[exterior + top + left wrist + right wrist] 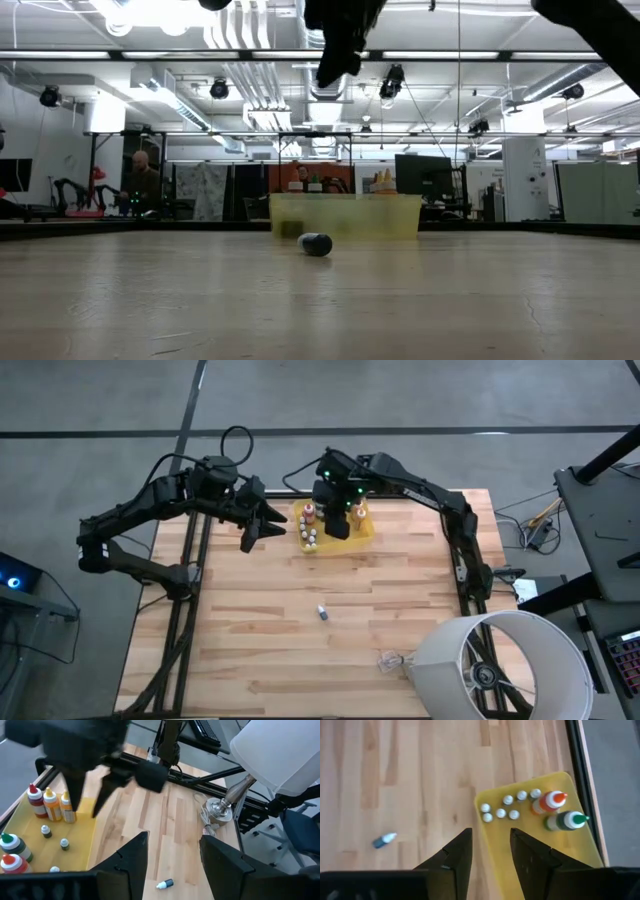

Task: Pick & Place food coloring
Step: Put the small violet food coloring bottle into the yellow bin

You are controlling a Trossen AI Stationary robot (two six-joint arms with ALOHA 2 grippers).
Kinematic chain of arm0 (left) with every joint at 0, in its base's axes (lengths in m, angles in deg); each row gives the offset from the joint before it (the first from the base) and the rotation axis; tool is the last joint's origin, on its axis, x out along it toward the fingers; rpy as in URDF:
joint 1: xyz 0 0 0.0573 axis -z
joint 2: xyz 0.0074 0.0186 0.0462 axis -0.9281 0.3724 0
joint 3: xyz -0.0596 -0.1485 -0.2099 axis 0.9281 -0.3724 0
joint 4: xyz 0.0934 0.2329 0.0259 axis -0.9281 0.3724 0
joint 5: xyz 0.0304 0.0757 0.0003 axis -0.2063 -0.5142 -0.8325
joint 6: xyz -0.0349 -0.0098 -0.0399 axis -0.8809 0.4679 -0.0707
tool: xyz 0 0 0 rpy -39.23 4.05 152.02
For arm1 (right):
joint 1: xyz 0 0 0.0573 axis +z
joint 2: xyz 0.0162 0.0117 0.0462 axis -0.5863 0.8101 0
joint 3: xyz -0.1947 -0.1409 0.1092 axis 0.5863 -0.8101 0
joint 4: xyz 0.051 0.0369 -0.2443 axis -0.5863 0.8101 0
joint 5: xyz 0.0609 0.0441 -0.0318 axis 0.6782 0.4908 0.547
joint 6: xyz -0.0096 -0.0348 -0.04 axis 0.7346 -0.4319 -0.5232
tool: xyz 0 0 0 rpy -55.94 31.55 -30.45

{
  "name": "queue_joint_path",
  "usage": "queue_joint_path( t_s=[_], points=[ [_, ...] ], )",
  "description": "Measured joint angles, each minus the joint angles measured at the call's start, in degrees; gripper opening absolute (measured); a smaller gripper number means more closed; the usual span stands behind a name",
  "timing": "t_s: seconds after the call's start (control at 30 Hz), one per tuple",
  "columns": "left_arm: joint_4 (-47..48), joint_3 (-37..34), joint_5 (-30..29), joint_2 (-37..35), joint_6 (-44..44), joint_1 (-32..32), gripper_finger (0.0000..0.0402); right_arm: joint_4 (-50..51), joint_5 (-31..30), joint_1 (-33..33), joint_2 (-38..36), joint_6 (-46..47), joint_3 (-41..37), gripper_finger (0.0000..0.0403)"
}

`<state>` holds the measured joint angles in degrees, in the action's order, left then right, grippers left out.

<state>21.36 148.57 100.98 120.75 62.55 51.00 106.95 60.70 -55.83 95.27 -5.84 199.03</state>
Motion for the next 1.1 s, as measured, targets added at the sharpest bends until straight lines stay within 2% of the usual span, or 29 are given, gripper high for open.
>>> queue_joint_path(
  t_s=[0.33, 0.57, 0.77, 1.1],
  points=[
    [0.0, 0.0, 1.1, 0.0, -3.1, 0.0, 0.0152, 0.6, -0.2, 5.3, -5.7, 5.7, -0.7, 0.0129],
    [0.0, 0.0, 3.3, 0.0, -3.2, 0.0, 0.0152, -0.5, -0.4, 9.1, -12.6, 9.2, -4.7, 0.0128],
    [0.0, 0.0, 3.3, 0.0, -3.1, 0.1, 0.0152, -6.4, -0.3, 12.7, -20.1, 12.6, -13.3, 0.0121],
    [-2.7, 0.0, 3.2, 0.2, -4.0, 3.3, 0.0151, -22.6, -0.9, 17.4, -35.4, 21.4, -36.4, 0.0120]
  ],
)
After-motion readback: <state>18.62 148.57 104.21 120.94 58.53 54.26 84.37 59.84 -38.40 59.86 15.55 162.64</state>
